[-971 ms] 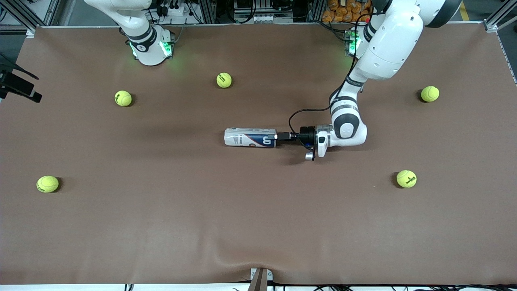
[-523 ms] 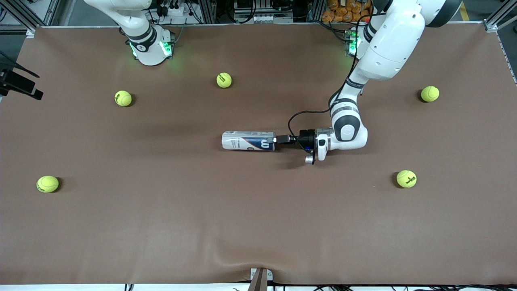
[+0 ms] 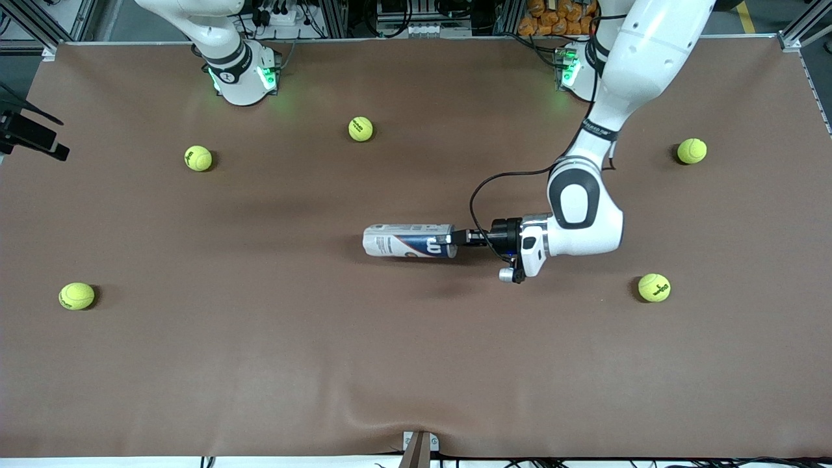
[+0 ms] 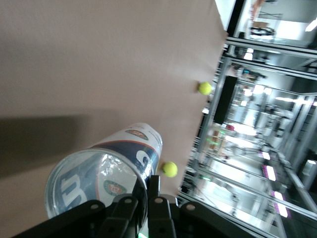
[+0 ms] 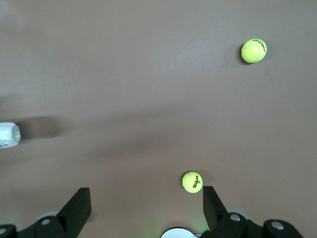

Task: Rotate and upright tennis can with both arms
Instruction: 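Lift the can with the left gripper and rotate it upright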

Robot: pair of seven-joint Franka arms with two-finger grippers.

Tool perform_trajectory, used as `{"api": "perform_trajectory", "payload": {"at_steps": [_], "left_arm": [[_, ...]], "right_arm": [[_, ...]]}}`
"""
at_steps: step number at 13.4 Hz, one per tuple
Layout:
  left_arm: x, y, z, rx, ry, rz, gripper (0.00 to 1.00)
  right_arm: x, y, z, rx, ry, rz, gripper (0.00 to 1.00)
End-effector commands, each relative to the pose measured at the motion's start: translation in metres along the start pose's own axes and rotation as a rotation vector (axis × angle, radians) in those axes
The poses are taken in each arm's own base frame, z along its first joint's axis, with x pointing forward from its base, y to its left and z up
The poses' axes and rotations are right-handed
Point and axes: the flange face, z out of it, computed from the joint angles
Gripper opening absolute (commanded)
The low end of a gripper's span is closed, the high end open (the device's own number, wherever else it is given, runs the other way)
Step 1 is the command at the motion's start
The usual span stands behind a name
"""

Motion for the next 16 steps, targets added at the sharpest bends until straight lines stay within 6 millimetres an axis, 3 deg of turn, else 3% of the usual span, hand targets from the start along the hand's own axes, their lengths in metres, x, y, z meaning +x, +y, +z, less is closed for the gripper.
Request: {"api": "perform_trajectory", "payload": {"at_steps": [1,5,9,12,14,16], "left_arm": [[0.005,0.036,-0.005,0.109,0.025,-0.023,0.0],[-0.017,0.106,0.007,0.366,0.07,-0.118,0.0],[-0.055,0.166,0.046,0.625,0.225,-0.143,0.0],[-0.083,0.173,0.073,0.762,0.235,-0.089,0.0],[-0.091,0.188,0.071,0.857,0.257,-0.121,0.0],[-0.109,0.19,0.093,0.944,0.304,-0.168,0.0]], "right_arm": [[-0.001,0.004,-0.006,0.006,0.008,-0.023,1.0],[-0.001,0.005,-0.006,-0.023,0.009,-0.026,1.0],[-0.002,0.005,-0.005,-0.023,0.006,-0.026,1.0],[-0.002,0.007,-0.005,-0.023,0.003,-0.023,1.0],[-0.002,0.007,-0.005,-0.023,0.005,-0.043,1.0],[-0.001,0.008,-0.004,-0.023,0.003,-0.043,1.0]]}}
